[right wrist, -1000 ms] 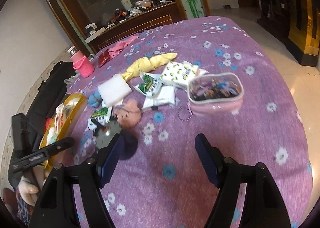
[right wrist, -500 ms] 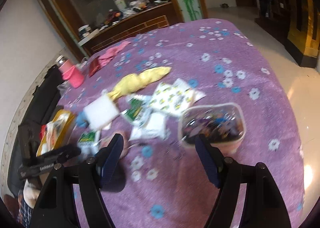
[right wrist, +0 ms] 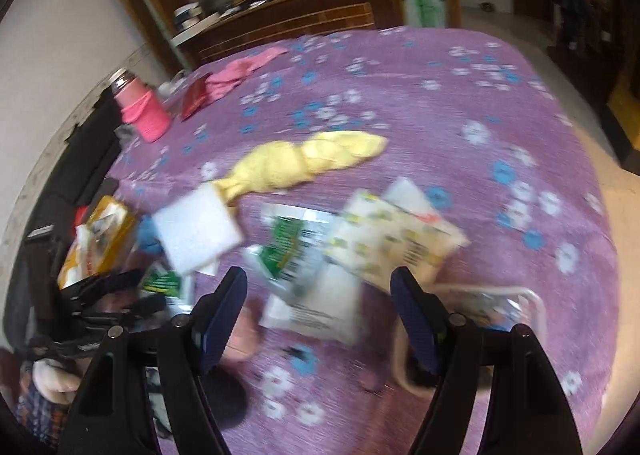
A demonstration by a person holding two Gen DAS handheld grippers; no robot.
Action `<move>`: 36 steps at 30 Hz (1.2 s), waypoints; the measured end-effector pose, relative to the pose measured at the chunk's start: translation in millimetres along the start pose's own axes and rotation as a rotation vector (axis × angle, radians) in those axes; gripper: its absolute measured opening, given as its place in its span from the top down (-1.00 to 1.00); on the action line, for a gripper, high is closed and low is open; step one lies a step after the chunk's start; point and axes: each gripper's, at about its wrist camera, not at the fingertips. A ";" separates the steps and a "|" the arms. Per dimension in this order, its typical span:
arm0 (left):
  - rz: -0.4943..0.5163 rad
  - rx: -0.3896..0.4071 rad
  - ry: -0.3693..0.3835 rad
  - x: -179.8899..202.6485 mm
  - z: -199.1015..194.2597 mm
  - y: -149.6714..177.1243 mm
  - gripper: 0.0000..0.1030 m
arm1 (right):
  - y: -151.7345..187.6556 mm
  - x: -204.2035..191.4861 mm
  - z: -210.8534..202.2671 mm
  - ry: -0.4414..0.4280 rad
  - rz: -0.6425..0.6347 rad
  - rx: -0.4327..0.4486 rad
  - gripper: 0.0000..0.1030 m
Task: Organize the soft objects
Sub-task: 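Grasp the white green-label packet with the left tool while the right tool grasps the silver-green sachet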
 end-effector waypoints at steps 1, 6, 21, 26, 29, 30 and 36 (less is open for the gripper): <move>0.011 0.004 0.003 2.3 1.9 -1.8 -0.76 | -4.7 -3.8 5.5 -0.026 -0.001 -0.018 -0.42; 0.072 0.033 0.008 14.1 10.0 -7.2 -0.84 | -20.0 -9.0 14.2 -0.063 0.030 -0.018 -0.42; 0.241 0.068 0.036 19.5 -20.6 8.9 -0.52 | -17.6 -4.0 33.4 -0.101 0.064 -0.067 -0.42; 0.287 0.065 0.008 33.4 0.1 7.2 -0.65 | -17.2 -4.3 61.2 -0.018 0.072 -0.128 -0.42; 0.325 0.096 -0.009 44.0 3.5 8.1 -0.65 | -16.6 -3.7 78.4 0.063 0.065 -0.163 -0.42; 0.330 0.109 -0.016 46.0 2.3 8.6 -0.60 | -17.6 -6.1 81.1 0.089 0.048 -0.160 -0.42; 0.253 0.113 0.057 33.0 -8.0 6.9 -0.12 | -17.5 -12.7 82.8 0.093 0.030 -0.144 0.04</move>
Point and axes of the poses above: each gripper's, at about its wrist camera, not at the fingertips, and z roughly the way its jaws point, x to its right, y to its underside, and after that the axes turned 14 degrees about -y, right-handed
